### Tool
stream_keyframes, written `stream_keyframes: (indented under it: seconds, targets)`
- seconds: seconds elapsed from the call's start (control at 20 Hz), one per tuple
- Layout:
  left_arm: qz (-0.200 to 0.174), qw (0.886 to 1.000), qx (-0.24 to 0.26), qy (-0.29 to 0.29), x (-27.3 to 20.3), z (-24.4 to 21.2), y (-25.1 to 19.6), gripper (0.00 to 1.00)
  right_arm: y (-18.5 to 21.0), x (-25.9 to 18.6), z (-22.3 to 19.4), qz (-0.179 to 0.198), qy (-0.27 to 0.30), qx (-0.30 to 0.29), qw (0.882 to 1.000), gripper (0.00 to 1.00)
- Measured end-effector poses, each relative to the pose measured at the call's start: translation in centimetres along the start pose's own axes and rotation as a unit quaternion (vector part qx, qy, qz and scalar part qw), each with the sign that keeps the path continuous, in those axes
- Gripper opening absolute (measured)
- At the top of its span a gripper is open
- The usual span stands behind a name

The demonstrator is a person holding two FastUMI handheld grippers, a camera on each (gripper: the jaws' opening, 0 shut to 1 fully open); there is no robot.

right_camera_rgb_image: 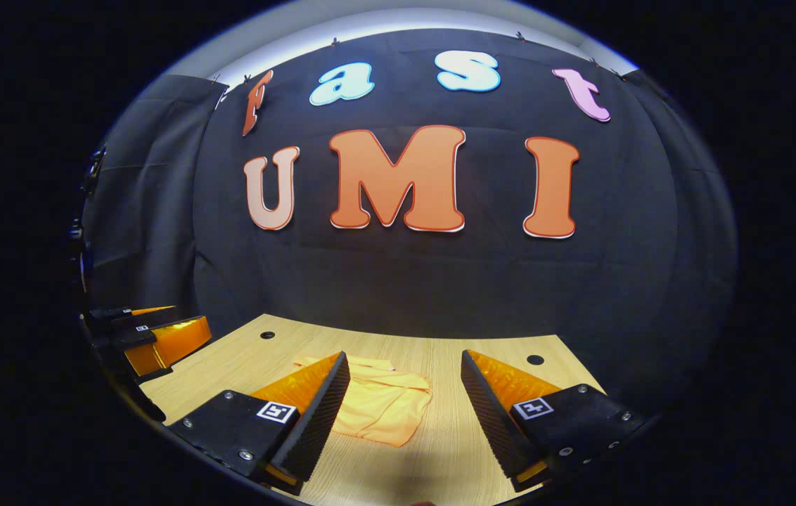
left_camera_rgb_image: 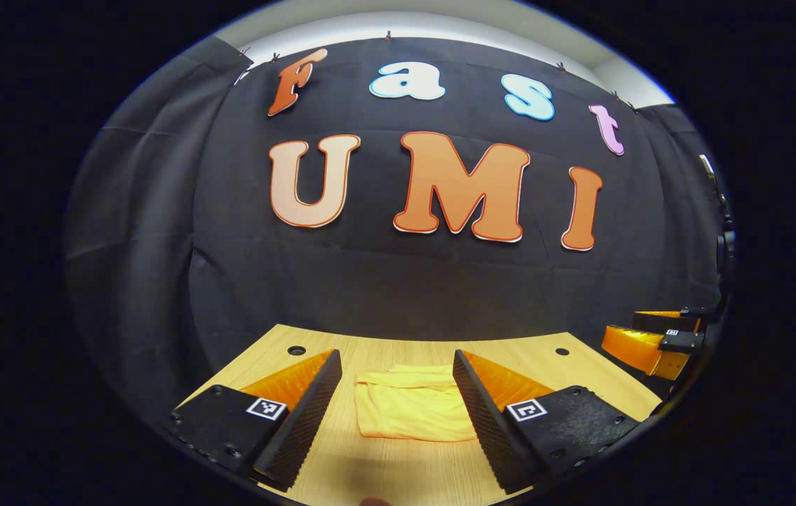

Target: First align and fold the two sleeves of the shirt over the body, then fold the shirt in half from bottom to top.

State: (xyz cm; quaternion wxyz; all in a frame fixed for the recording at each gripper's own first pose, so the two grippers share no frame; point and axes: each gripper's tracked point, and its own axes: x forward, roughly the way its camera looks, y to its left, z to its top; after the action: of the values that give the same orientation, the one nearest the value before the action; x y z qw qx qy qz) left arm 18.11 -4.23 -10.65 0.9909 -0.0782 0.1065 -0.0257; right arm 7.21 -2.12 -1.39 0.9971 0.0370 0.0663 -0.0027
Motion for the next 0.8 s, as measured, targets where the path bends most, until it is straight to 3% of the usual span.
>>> stream_keyframes:
  seconds: [0.45,0.8]
  targets:
    - [-0.033,0.998,0.030,-0.032,-5.1,-0.2,-2.2,0.98,1.7,-3.6,-0.5,0.020,-0.020,-0.026,0.999,0.96]
    - [-0.018,0.998,0.042,-0.036,-8.1,-1.3,-1.5,0.98,2.2,-5.4,-0.5,0.029,-0.040,-0.043,0.998,0.97]
